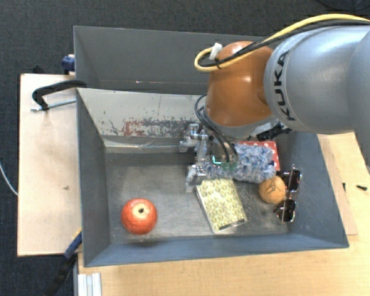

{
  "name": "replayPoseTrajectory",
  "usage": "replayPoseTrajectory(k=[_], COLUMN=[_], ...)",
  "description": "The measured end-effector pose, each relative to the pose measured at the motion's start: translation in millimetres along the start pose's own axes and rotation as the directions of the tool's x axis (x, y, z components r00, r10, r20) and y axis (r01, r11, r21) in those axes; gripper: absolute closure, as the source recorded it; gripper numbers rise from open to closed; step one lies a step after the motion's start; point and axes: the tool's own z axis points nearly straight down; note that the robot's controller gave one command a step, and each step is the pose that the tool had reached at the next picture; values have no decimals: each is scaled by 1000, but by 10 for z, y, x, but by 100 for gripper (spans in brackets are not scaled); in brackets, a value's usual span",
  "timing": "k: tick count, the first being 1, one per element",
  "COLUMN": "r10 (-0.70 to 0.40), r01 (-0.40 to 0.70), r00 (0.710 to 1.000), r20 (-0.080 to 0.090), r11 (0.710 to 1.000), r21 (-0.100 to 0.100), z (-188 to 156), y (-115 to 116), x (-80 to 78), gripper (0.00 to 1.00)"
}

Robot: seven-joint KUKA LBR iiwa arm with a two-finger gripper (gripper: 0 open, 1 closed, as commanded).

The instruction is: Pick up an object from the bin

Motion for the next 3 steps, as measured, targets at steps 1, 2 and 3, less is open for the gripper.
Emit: replayPoseTrajectory(k=[1,2,3], r10=[1,-87,-86], r01=[-1,87,87], r00=[1000,996,996], r20=[8,15,15], r11=[1000,996,996], r21=[-1,-7,-7], z=[-41,763,762], y=[-3,-749,-749], x=[-20,-2,-2], gripper=[0,100,100])
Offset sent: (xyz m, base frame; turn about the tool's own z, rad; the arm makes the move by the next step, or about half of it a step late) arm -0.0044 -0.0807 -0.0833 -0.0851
